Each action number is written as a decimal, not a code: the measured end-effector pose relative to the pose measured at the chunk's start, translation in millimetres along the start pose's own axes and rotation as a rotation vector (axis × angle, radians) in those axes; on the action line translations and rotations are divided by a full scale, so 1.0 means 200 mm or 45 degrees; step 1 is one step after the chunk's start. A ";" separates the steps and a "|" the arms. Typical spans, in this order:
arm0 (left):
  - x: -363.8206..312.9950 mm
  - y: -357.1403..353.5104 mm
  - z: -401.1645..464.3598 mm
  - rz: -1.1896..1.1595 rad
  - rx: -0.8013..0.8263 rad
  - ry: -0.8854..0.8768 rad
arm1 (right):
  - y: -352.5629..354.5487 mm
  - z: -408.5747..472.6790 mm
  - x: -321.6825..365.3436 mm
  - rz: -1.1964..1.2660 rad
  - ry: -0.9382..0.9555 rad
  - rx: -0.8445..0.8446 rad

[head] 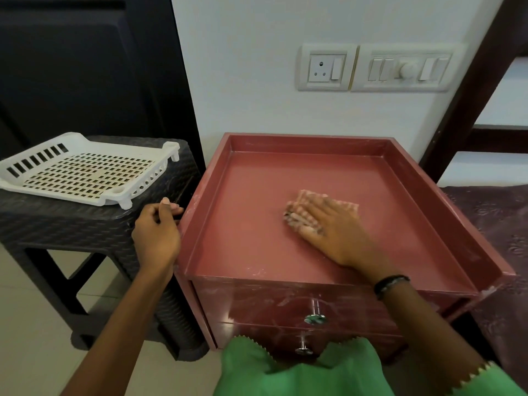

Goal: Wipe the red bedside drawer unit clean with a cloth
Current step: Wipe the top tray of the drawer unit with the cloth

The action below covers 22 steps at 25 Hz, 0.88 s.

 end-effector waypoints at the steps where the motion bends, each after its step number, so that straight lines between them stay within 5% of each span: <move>1: 0.00 0.00 0.00 -0.002 0.001 0.002 | -0.01 -0.01 -0.17 -0.044 -0.087 -0.009; 5: 0.01 0.00 0.00 -0.013 0.005 0.022 | -0.01 -0.21 -0.62 -0.117 -0.442 -0.064; 10: -0.01 -0.02 -0.01 -0.024 -0.002 0.016 | 0.06 -0.42 -0.41 -0.056 -0.655 -0.105; 22: 0.03 -0.01 0.01 -0.072 0.001 0.026 | 0.02 -0.10 0.92 0.212 -0.002 -0.263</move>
Point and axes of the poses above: each hand's wrist, its own z-axis towards the middle knuckle, its own y-axis out of the back of the hand, x = y × z, the point moved 10 cm from there along z, towards the middle knuckle, and after that the axes turned 6 degrees about -z, right-handed, at the moved point
